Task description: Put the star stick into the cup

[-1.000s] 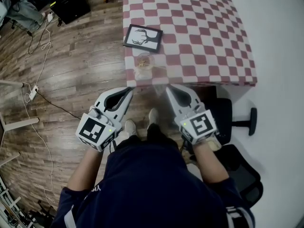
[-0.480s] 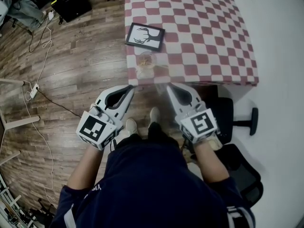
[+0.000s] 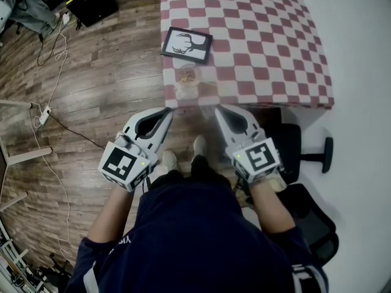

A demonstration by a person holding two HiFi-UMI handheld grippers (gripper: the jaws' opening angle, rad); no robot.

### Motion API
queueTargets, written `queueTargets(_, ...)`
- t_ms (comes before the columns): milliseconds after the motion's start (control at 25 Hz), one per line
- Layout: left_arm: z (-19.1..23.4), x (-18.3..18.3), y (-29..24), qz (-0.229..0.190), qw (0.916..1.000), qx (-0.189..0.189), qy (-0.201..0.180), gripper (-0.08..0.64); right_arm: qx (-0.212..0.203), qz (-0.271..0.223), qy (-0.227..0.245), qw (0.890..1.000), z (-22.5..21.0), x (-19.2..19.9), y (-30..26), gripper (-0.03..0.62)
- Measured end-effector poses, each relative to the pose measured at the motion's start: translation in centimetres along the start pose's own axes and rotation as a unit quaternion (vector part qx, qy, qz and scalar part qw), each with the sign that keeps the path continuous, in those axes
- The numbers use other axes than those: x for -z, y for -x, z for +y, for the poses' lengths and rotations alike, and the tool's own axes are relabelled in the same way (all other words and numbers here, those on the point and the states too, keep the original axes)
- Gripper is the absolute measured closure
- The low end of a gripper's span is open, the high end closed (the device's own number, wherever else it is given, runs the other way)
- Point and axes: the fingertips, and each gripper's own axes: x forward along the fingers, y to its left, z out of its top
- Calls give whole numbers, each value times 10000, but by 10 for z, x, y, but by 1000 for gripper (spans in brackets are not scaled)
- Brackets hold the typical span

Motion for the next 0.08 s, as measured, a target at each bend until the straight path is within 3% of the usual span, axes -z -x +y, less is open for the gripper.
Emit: queueTargets(80, 0, 0, 0, 33, 10000, -62, 56, 526, 0, 9, -9, 10000, 0, 0, 1, 577)
